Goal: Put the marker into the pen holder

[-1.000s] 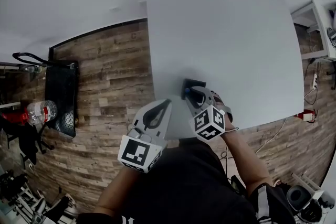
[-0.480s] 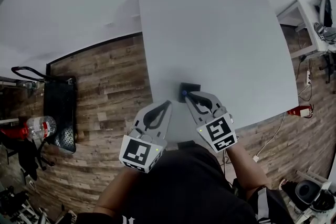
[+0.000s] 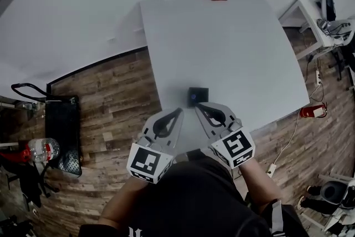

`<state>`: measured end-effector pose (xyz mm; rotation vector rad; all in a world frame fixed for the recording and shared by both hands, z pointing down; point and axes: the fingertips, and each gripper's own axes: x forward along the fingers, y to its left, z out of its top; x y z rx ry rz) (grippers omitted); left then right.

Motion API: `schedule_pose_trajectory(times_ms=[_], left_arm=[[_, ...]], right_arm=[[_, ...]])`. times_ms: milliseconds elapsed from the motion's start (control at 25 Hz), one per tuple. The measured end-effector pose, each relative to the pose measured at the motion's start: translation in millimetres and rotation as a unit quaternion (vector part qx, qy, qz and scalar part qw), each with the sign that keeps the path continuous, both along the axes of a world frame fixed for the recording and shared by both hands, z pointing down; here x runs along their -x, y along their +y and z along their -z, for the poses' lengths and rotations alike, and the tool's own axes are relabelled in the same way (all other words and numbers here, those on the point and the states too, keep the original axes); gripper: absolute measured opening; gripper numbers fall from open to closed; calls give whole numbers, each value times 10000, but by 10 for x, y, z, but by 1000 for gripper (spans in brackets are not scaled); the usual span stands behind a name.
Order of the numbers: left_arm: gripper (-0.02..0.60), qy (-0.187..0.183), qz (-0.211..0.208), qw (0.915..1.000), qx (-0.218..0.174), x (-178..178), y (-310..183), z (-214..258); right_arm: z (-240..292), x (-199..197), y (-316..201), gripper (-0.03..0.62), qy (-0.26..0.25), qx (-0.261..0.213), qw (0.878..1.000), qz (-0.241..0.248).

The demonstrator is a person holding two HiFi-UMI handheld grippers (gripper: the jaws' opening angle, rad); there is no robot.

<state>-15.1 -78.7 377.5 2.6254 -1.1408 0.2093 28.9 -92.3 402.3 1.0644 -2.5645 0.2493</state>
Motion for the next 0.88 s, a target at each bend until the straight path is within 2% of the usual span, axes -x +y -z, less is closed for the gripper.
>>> schedule_pose_trajectory(times_ms=[200, 440, 880], left_arm=[[5, 49, -243, 9996, -106, -25, 102, 62], [6, 85, -428, 9988, -239, -47, 222, 153], [6, 111, -515, 9982, -296, -26, 320, 168]], right_arm=[[144, -2, 132, 15, -171, -102, 9996, -192], [234, -91, 260, 15, -649, 41, 9966, -511], [232, -102, 338, 15, -679, 0, 9956, -644]])
